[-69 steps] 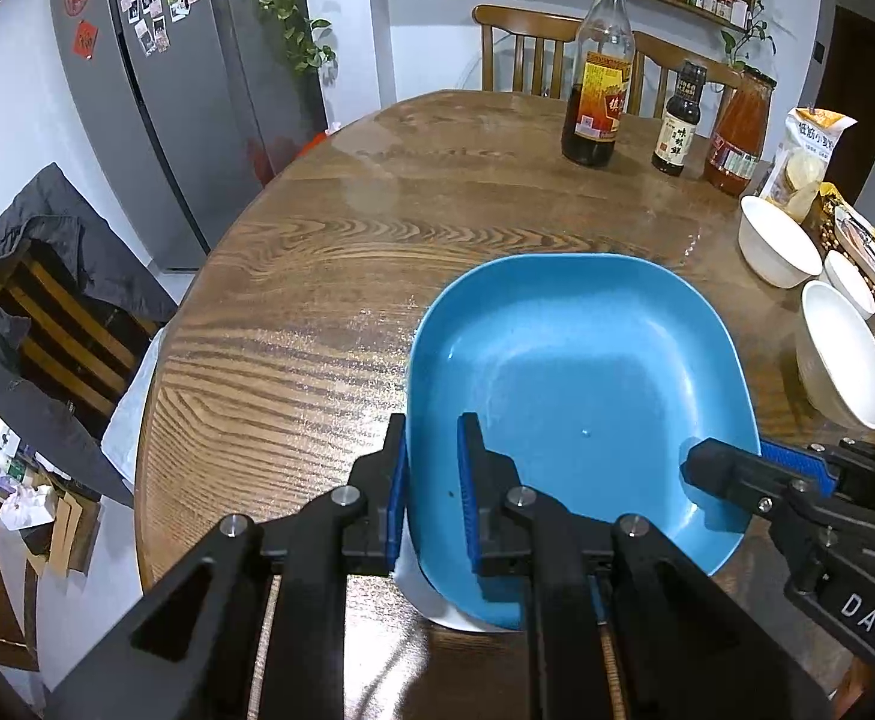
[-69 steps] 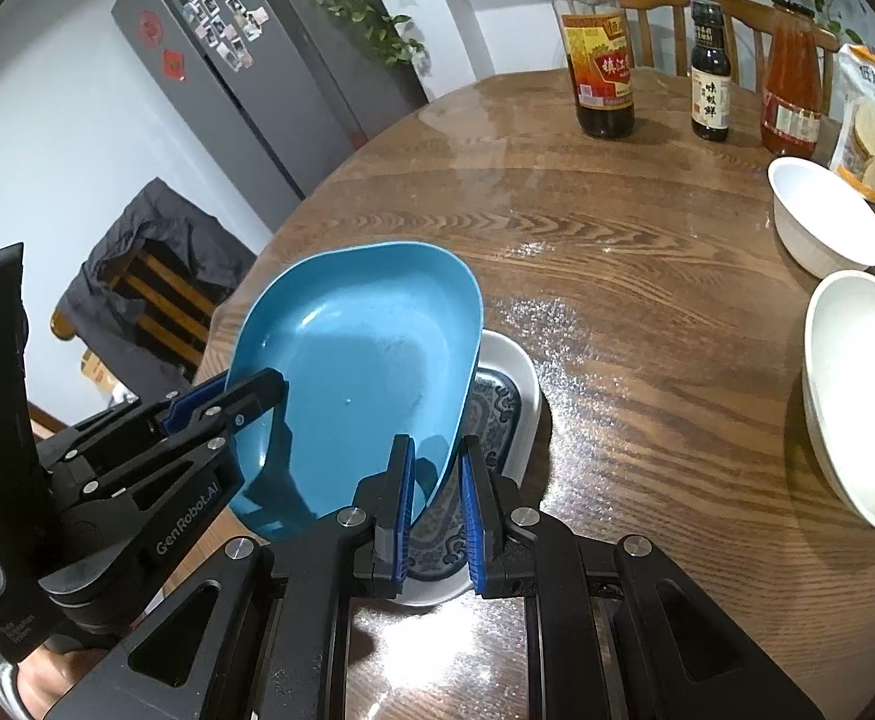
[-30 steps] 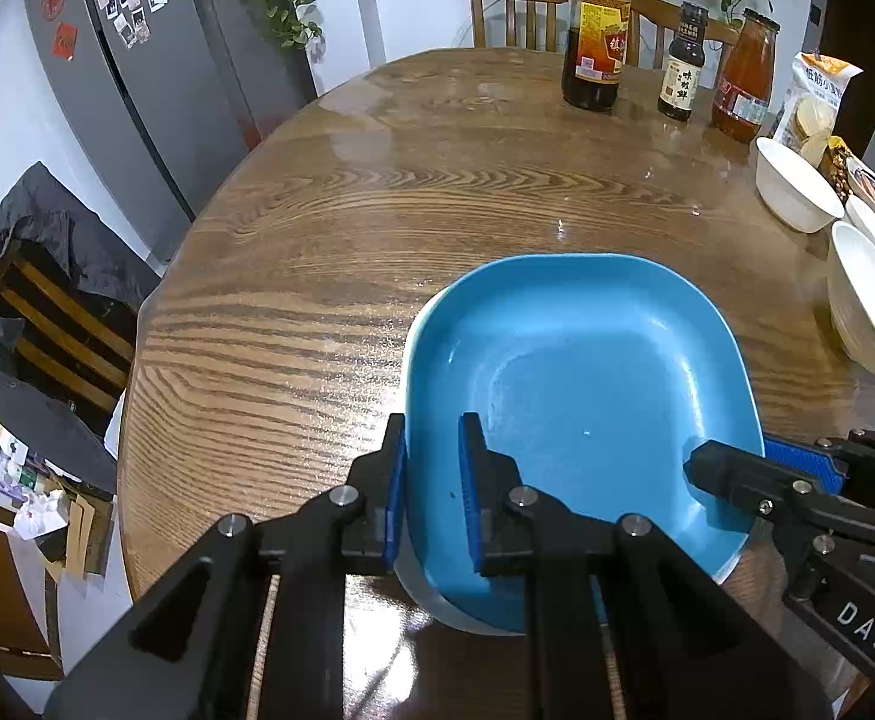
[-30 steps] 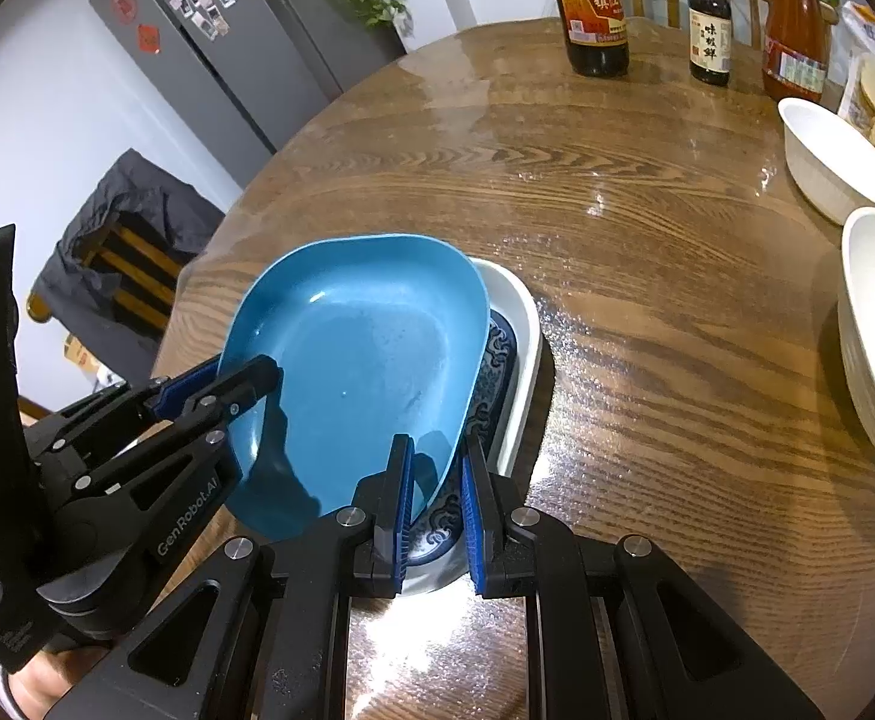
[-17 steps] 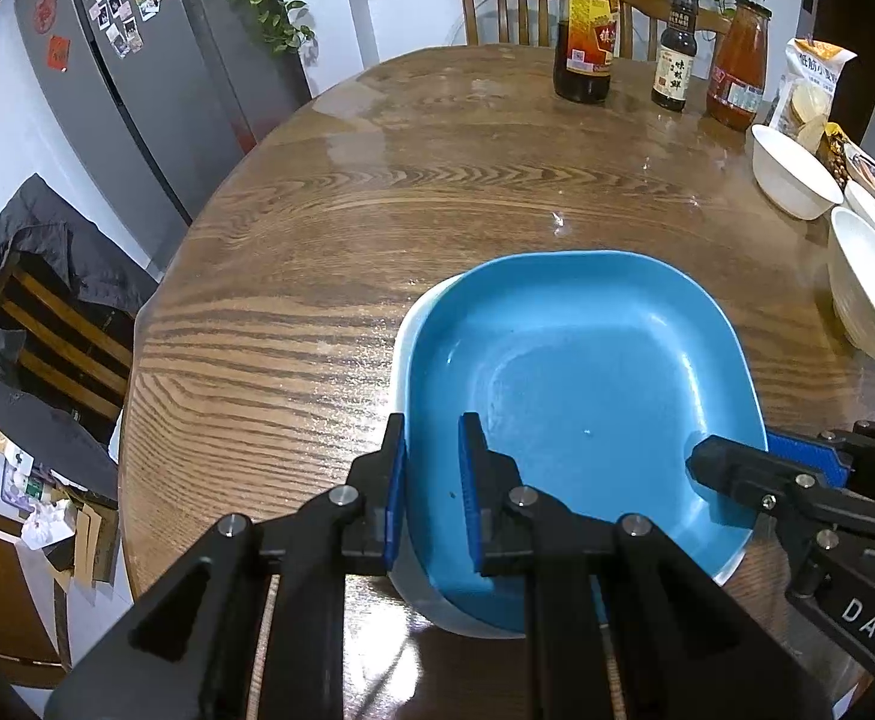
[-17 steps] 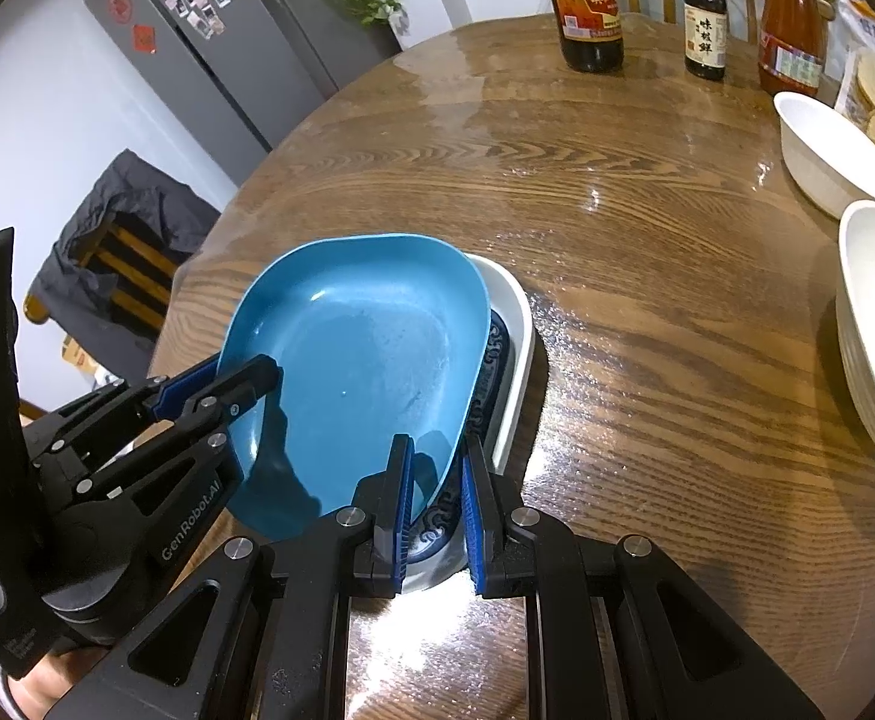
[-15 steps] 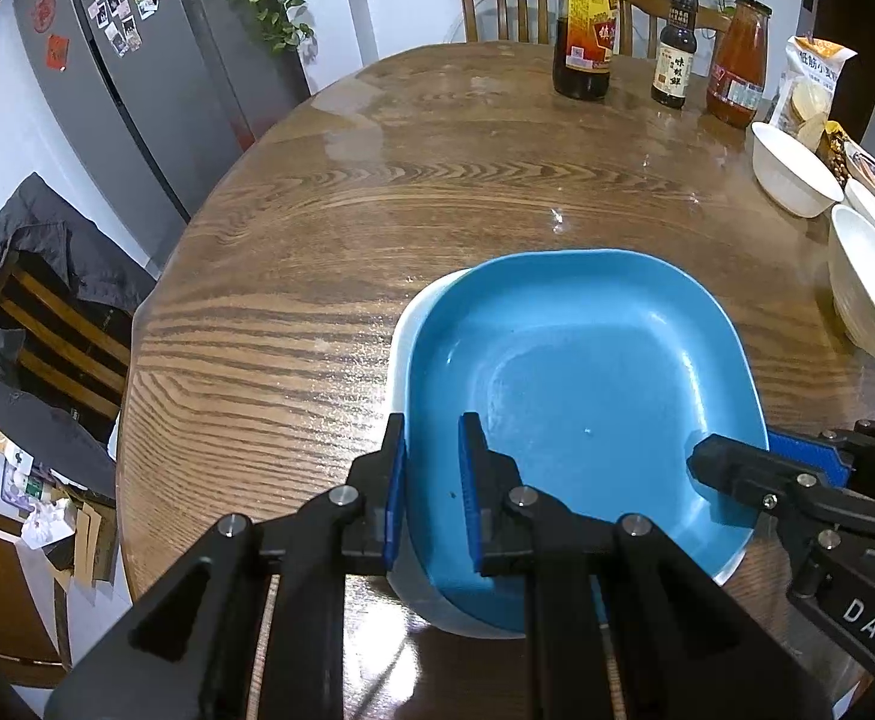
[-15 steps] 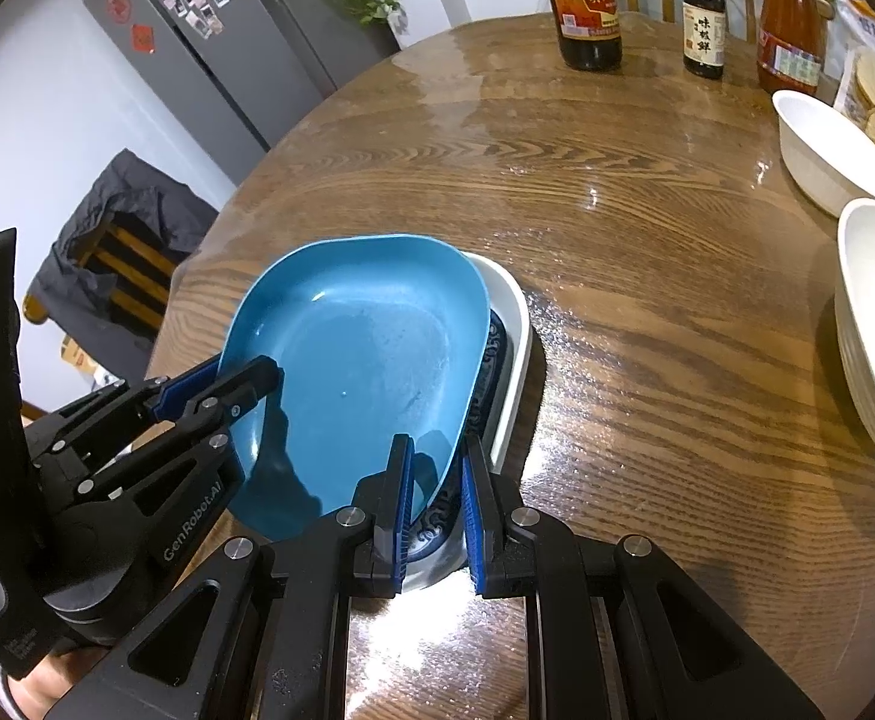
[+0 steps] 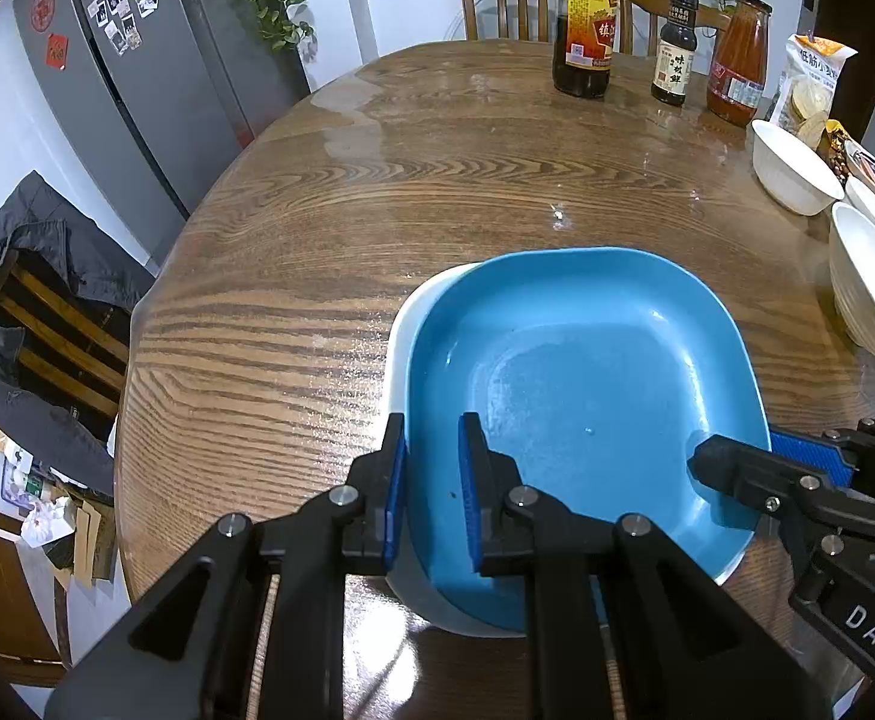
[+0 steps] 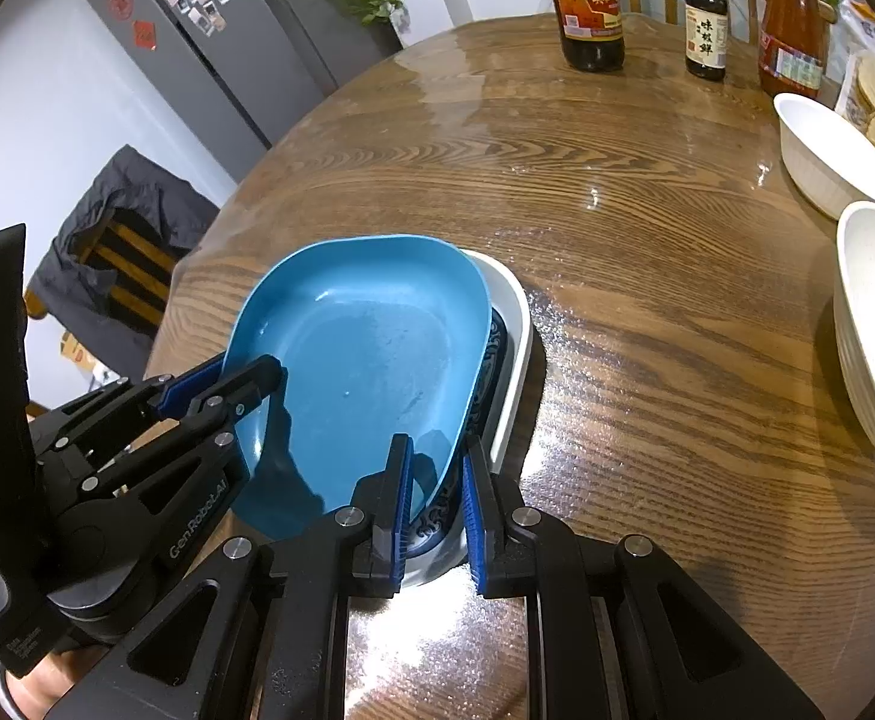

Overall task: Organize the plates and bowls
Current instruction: 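Hold the teal plate on the square plates with both grippers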

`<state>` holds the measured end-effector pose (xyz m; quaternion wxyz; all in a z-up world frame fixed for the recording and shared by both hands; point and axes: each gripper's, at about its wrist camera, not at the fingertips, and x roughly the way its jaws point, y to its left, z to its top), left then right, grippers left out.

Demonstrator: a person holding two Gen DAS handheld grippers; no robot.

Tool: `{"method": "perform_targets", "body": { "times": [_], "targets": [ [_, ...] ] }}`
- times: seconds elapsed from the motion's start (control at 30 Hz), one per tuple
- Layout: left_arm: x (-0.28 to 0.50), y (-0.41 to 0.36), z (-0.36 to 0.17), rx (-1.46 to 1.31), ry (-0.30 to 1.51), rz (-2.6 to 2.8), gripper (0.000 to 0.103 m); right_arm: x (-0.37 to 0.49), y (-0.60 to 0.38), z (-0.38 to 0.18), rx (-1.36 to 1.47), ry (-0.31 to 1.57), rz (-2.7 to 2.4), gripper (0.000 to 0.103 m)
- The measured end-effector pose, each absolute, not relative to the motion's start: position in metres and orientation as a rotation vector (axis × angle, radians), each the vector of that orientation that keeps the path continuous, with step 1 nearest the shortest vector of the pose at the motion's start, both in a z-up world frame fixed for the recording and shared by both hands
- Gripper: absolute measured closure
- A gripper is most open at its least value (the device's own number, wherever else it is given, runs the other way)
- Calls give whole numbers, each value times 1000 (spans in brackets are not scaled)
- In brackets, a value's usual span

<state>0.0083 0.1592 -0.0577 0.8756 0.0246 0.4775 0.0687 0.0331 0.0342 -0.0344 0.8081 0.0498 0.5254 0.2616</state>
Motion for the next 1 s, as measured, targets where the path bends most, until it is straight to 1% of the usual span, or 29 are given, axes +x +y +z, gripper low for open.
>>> {"method": "perform_targets", "body": {
  "times": [1.0],
  "targets": [
    [6,157,-59,67,993,142,88,32,34,-34,97,1121,559,86]
  ]
}}
